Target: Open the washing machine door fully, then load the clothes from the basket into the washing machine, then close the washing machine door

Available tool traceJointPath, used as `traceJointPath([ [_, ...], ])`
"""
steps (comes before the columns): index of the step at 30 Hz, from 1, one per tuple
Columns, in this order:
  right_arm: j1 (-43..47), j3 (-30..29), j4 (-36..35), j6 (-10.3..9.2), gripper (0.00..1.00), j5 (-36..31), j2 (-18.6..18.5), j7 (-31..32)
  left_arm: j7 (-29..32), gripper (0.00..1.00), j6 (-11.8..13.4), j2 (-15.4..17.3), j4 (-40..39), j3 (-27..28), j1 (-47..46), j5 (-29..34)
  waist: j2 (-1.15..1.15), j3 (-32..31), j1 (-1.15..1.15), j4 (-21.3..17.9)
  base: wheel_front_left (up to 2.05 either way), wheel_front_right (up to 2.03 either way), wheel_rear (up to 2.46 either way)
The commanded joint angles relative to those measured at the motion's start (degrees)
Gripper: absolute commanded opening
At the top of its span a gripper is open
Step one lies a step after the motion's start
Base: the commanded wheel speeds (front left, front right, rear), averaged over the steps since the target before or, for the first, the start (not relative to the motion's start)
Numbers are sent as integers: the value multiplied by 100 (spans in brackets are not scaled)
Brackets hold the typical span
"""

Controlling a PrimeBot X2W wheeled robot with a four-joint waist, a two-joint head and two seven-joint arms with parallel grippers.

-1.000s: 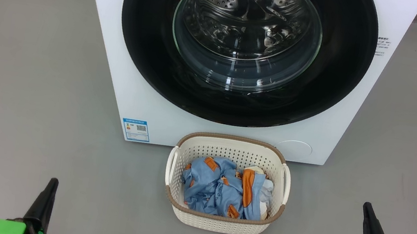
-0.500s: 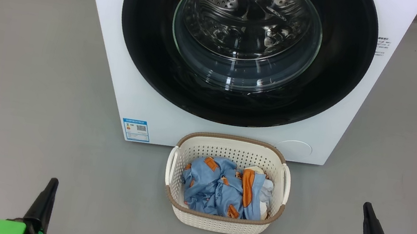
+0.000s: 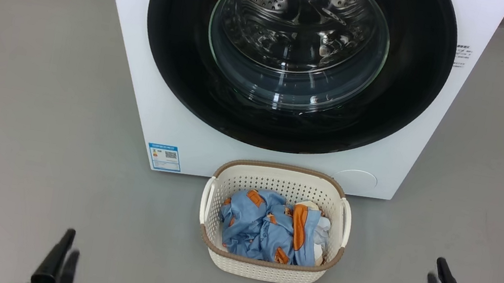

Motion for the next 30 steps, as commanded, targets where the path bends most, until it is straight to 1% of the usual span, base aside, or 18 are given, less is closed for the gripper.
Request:
traceJointPath([
  [1,-47,8,-70,0,100,-4,-10,-7,-14,100,-1,30,-56,3,-55,8,0,3,0,0,0,0,0],
  [6,-86,52,-119,0,100,-19,-11,-78,-94,100,-3,35,-107,-43,-94,51,0,-1,9,4,0,0,0],
  [11,-131,113,-150,1,100,-30,-11,-149,-181,100,-6,41,-155,-89,-129,100,0,11,1,7,0,0,0],
  [25,-253,285,-342,2,100,-78,-20,-348,-425,100,-14,80,-305,-228,-252,291,0,39,0,0,0,0,0],
  [30,-299,381,-415,2,100,-206,-57,-453,-513,100,-17,98,-363,-275,-293,423,0,53,0,-2,0,0,0],
])
